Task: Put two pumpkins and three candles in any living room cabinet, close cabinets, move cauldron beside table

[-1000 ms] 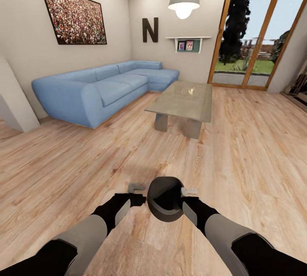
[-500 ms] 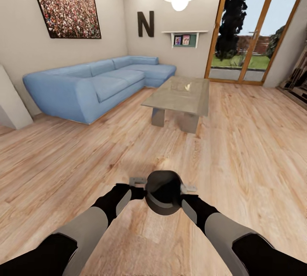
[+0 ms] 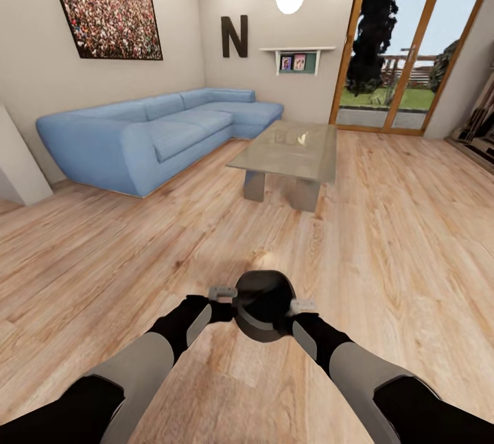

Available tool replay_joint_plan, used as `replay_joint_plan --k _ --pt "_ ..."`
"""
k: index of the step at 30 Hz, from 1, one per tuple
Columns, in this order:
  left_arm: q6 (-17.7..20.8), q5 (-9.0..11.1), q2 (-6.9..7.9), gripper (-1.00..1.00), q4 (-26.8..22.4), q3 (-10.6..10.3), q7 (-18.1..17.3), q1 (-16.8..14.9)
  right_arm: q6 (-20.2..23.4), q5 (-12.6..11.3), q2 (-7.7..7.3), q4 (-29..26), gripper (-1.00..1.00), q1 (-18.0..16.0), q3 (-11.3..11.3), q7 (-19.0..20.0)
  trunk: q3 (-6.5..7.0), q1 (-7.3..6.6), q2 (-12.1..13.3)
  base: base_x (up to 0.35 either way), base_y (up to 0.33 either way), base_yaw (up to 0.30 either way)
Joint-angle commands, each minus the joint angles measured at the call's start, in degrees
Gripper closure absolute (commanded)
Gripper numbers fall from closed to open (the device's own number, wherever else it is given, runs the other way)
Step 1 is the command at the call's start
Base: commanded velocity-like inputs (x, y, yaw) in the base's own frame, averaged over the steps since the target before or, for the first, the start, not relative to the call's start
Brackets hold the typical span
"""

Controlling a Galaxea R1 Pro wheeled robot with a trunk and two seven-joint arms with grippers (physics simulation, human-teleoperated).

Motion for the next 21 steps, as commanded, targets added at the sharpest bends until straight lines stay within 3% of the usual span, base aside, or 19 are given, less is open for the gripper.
replay_joint_plan --k 1,8,21 --pt "0.2 1.0 0.00 -1.00 0.1 -0.2 0.3 0.0 0.7 -0.6 -0.02 -0.1 -1.00 0.0 0.5 -0.4 -0.07 -0.01 0.0 0.000 0.000 0.000" --pt "0.3 2.0 0.00 -1.00 1.1 -0.2 0.4 0.0 1.4 -0.6 -0.02 -0.2 -1.00 0.0 0.6 -0.4 -0.21 -0.01 0.0 0.071 0.000 0.000" --pt "0.4 2.0 0.00 -1.00 1.6 -0.3 0.4 0.0 1.6 -0.7 0.06 -0.1 -1.00 0.0 0.6 -0.3 -0.49 -0.01 0.0 0.311 -0.055 0.000"
